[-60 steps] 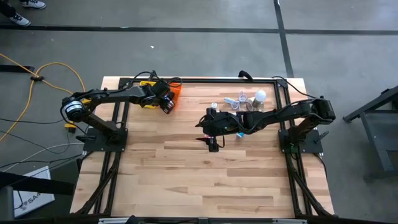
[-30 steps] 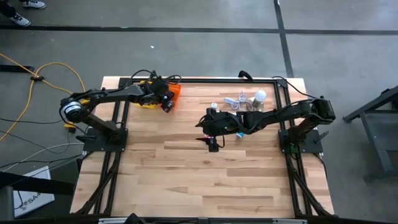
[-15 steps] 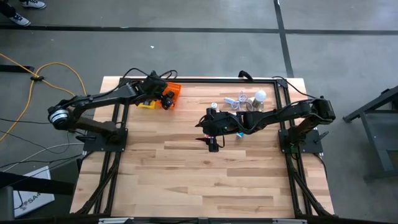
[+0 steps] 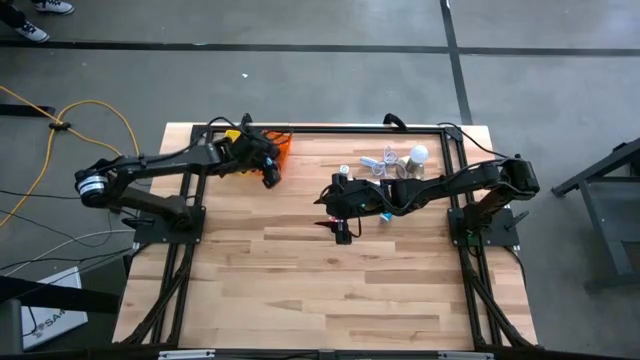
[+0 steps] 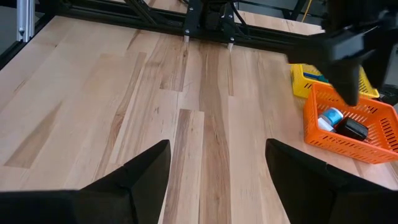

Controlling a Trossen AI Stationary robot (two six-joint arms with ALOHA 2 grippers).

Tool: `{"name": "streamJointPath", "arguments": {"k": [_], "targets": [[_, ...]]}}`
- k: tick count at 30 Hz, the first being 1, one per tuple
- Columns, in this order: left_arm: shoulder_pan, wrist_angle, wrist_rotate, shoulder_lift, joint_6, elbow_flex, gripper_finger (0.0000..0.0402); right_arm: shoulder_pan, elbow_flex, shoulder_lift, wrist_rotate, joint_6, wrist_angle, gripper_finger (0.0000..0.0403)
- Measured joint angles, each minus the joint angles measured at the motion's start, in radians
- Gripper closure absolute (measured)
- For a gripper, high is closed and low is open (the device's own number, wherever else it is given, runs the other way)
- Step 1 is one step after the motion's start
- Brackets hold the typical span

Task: Pick & Place Office items
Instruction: Put the blue adapter into the orange basket

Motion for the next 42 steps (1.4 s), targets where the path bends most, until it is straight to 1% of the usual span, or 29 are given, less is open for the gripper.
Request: {"name": "streamJointPath", "arguments": {"k": [6,9,15,19,23,30,34,37,42], "targets": [[-0.052,-0.029,0.139,0.0,0.036,0.0,0.0152,0.0,0.0,0.0,0.0,0.0,0.0,0.0152],[-0.082,-0.062,0.148,0.0,0.008,0.0,0.0152,0.0,0.0,0.0,0.0,0.0,0.0,0.0152],[-0.161,-0.063,0.145,0.0,-0.039,-0.03,0.0152,0.0,0.0,0.0,0.0,0.0,0.0,0.0152],[-0.226,-0.064,0.09,-0.012,-0.091,-0.062,0.0152,0.0,0.0,0.0,0.0,0.0,0.0,0.0152],[-0.309,-0.058,0.008,-0.068,-0.153,-0.112,0.0152,0.0,0.0,0.0,0.0,0.0,0.0,0.0152],[-0.52,-0.019,-0.156,-0.179,-0.272,-0.219,0.0152,0.0,0.0,0.0,0.0,0.0,0.0,0.0152],[-0.645,0.063,-0.205,-0.198,-0.261,-0.268,0.0152,0.0,0.0,0.0,0.0,0.0,0.0,0.0152],[-0.726,0.104,-0.231,-0.198,-0.251,-0.276,0.0152,0.0,0.0,0.0,0.0,0.0,0.005,0.0152],[-0.855,0.202,-0.283,-0.198,-0.178,-0.276,0.0152,0.0,0.0,0.0,0.0,0.0,0.008,0.0152]]}}
